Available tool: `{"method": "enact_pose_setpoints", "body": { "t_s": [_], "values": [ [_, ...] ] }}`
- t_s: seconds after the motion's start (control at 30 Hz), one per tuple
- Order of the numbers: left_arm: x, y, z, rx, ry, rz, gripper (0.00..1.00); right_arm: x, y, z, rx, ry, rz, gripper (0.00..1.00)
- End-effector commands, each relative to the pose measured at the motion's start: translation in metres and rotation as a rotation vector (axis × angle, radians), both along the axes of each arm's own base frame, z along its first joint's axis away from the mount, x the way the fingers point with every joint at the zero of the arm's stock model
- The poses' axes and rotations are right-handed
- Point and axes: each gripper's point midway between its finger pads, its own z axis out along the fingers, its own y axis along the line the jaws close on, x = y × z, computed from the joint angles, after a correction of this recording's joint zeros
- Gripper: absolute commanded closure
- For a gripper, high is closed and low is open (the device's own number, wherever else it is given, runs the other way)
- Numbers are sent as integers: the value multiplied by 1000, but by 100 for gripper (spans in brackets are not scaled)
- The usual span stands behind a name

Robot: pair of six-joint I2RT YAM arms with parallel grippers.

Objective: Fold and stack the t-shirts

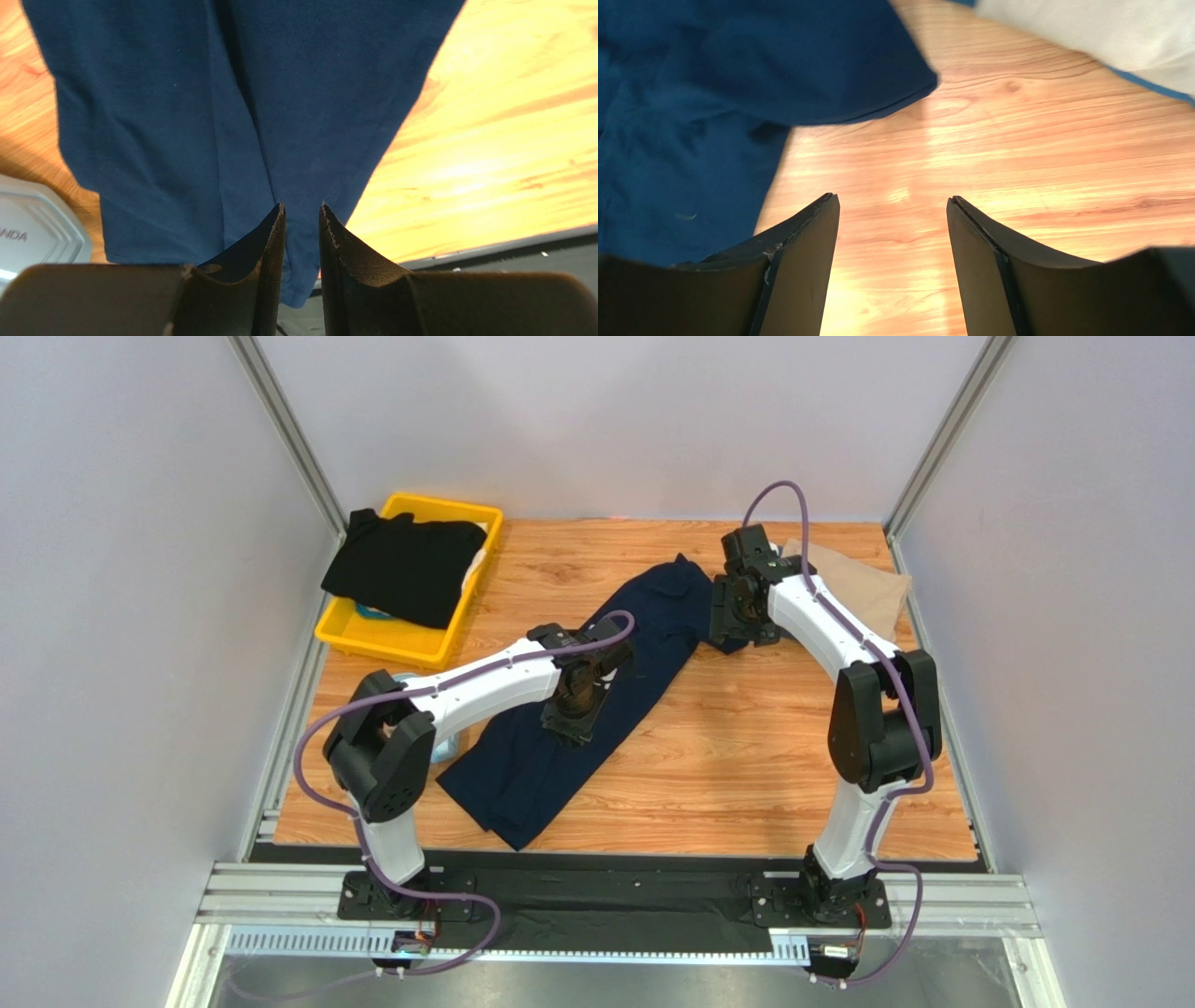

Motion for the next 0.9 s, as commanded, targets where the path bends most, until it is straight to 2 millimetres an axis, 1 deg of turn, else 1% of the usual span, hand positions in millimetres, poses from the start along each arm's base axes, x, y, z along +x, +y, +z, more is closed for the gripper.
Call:
{"method": "enact_pose_setpoints", "body": {
  "t_s": [0.0,0.07,0.1,0.17,0.2,0.3,0.37,0.43,0.47,0.53,0.6,0.63,0.67,0.7,0.73,0.87],
  "values": [
    [6,-4,-11,2,-4,-12,69,19,-19,6,-32,-76,-63,36],
    [5,-4,-16,4,5,-15,69,20,-21,-3,-39,-60,-65,36],
    [5,-4,-20,9,12,-17,69,22,-22,-6,-48,-58,-59,32],
    [5,-5,-23,13,19,-23,69,26,-25,-11,-53,-53,-60,30],
    [5,-6,-26,17,28,-26,69,30,-24,-16,-44,-47,-55,29],
    [6,-6,-29,29,31,-34,70,38,-20,-25,12,-53,-45,28],
    [7,-6,-30,30,30,-35,70,44,-19,-26,45,-75,-44,28],
    [7,-6,-30,34,31,-38,70,46,-20,-30,52,-83,-36,27],
    [6,-5,-31,39,34,-38,70,51,-22,-29,68,-101,-35,27],
    [5,-3,-33,45,37,-39,70,51,-24,-32,90,-101,-39,27],
    [5,-1,-34,51,40,-37,70,56,-26,-35,136,-115,-36,26],
    [5,-1,-35,53,42,-37,70,57,-26,-40,147,-106,-35,26],
    [5,-1,-37,56,45,-39,70,60,-29,-41,163,-109,-38,26],
    [5,-2,-38,55,46,-39,70,58,-22,-44,198,-94,-15,26],
    [4,-1,-39,58,51,-41,70,59,-20,-49,219,-80,-9,26],
    [3,-2,-44,65,63,-43,71,58,-6,-55,298,-63,30,26]
  ]
}}
